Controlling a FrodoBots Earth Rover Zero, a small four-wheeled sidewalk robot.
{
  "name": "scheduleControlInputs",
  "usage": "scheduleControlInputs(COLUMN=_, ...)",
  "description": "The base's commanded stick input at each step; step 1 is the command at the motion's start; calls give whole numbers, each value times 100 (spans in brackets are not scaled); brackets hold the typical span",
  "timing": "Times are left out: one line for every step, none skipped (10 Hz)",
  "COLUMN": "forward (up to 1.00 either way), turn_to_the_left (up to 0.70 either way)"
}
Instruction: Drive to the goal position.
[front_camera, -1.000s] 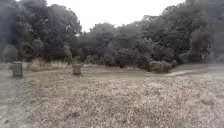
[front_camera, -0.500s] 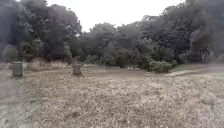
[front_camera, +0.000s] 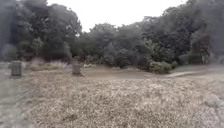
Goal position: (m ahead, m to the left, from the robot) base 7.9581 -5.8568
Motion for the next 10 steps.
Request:
scheduleControlInputs(forward=9, turn_to_the_left=0)
scheduleControlInputs(forward=0, turn_to_the_left=0)
scheduleControlInputs(forward=0, turn_to_the_left=0)
scheduleControlInputs(forward=0, turn_to_the_left=0)
scheduleControlInputs(forward=0, turn_to_the_left=0)
scheduleControlInputs(forward=0, turn_to_the_left=0)
scheduleControlInputs(forward=0, turn_to_the_left=0)
scheduleControlInputs(forward=0, turn_to_the_left=0)
scheduleControlInputs(forward=0, turn_to_the_left=0)
scheduleControlInputs(forward=0, turn_to_the_left=0)
